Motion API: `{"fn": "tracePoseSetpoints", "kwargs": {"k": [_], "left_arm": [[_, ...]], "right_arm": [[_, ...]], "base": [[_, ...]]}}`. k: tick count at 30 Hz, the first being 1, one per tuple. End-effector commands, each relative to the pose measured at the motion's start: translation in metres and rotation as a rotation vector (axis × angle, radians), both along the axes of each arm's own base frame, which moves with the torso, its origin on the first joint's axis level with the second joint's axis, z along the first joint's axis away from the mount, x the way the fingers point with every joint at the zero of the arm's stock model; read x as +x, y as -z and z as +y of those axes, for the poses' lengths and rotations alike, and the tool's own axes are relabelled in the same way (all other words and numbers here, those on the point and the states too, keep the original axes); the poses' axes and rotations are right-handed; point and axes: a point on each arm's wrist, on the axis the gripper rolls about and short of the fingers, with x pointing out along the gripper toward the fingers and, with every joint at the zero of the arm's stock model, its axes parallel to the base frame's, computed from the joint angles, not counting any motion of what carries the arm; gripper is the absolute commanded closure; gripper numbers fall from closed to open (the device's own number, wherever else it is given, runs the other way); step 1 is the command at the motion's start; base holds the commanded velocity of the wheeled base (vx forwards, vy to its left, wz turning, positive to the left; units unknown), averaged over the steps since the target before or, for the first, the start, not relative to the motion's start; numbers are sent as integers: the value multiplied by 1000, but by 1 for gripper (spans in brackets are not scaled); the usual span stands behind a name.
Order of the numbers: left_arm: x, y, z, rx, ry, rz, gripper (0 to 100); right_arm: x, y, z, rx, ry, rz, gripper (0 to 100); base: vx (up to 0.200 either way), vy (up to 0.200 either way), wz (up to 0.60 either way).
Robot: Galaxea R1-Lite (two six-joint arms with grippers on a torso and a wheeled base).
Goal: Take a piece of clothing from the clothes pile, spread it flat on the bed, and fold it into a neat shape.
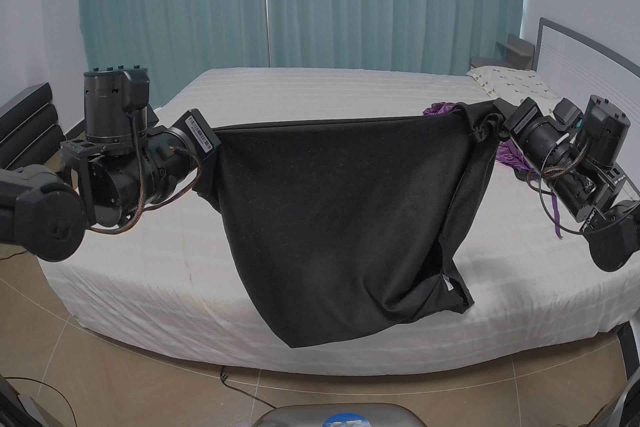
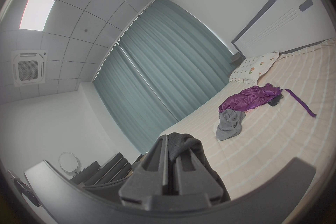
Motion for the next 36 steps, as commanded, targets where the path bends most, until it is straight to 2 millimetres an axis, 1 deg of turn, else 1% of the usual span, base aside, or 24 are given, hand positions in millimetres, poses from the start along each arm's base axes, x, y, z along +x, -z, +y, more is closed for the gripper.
{"fn": "tracePoseSetpoints", "kwargs": {"k": [1,7,10,15,16,17,19,20,21,22,23,25,26,27,28,31,35,36], "left_arm": [[24,12,-7,8,-12,19,100],[41,0,-11,-14,-6,-24,100],[52,-3,-14,-16,-6,-38,100],[72,6,-17,0,-13,-28,100],[72,6,-17,0,-13,-28,100],[81,14,-17,20,-2,-17,100],[86,19,-17,27,2,-8,100],[96,29,-19,31,13,11,100],[101,35,-21,35,16,23,100],[103,37,-21,35,18,26,100],[114,51,-24,42,16,43,100],[125,65,-28,49,16,65,100],[131,74,-30,55,15,78,100],[132,76,-31,56,15,81,100],[142,92,-34,64,14,104,100],[158,116,-38,69,9,132,100],[172,146,-43,84,5,170,100],[172,147,-43,85,5,172,100]], "right_arm": [[9,7,2,-6,1,18,100],[15,7,4,-7,4,15,100],[21,8,5,-7,6,13,100],[36,17,5,-14,30,37,100],[36,17,5,-14,30,37,100],[44,24,7,-17,39,50,100],[48,28,6,-20,44,58,100],[57,35,5,-24,53,73,100],[60,39,6,-28,55,81,100],[61,41,5,-27,56,84,100],[69,50,6,-33,61,103,100],[77,61,5,-39,67,126,100],[81,67,6,-43,68,139,100],[82,68,6,-44,70,140,100],[90,81,6,-49,76,160,100],[104,103,6,-59,84,197,100],[116,130,4,-73,96,249,100],[116,132,4,-74,96,252,100]], "base": [[200,0,0],[200,0,0],[200,0,0],[200,0,0],[200,0,0],[200,0,0],[200,0,0],[200,0,0],[200,0,0],[200,0,0],[200,0,0],[200,0,0],[0,0,0],[0,0,0],[0,0,0],[0,0,0],[0,0,0],[0,0,0]]}}
